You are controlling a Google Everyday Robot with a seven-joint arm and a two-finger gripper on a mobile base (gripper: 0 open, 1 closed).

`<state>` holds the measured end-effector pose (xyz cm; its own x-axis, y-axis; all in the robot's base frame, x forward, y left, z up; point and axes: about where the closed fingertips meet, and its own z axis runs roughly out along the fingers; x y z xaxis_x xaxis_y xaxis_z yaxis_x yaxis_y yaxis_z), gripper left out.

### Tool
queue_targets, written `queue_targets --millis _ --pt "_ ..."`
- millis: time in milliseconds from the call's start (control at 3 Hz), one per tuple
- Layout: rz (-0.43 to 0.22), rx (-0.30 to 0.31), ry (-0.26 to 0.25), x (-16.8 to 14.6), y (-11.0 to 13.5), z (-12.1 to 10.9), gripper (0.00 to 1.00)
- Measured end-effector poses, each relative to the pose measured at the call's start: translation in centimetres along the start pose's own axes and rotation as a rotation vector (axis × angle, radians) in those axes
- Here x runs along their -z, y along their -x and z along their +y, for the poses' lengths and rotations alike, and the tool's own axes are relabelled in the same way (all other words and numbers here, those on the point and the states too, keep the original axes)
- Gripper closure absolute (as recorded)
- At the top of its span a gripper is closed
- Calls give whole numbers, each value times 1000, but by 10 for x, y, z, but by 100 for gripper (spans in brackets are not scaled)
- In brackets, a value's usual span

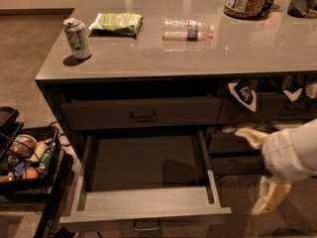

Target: Close middle drawer

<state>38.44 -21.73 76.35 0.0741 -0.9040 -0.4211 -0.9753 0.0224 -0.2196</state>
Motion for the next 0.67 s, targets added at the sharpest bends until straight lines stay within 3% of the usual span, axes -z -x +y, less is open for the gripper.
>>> queue_targets --millis 333,667 --pt "-31 15 -27 -52 -17 2 0" --pt "-90 19 -36 -118 -49 -21 0"
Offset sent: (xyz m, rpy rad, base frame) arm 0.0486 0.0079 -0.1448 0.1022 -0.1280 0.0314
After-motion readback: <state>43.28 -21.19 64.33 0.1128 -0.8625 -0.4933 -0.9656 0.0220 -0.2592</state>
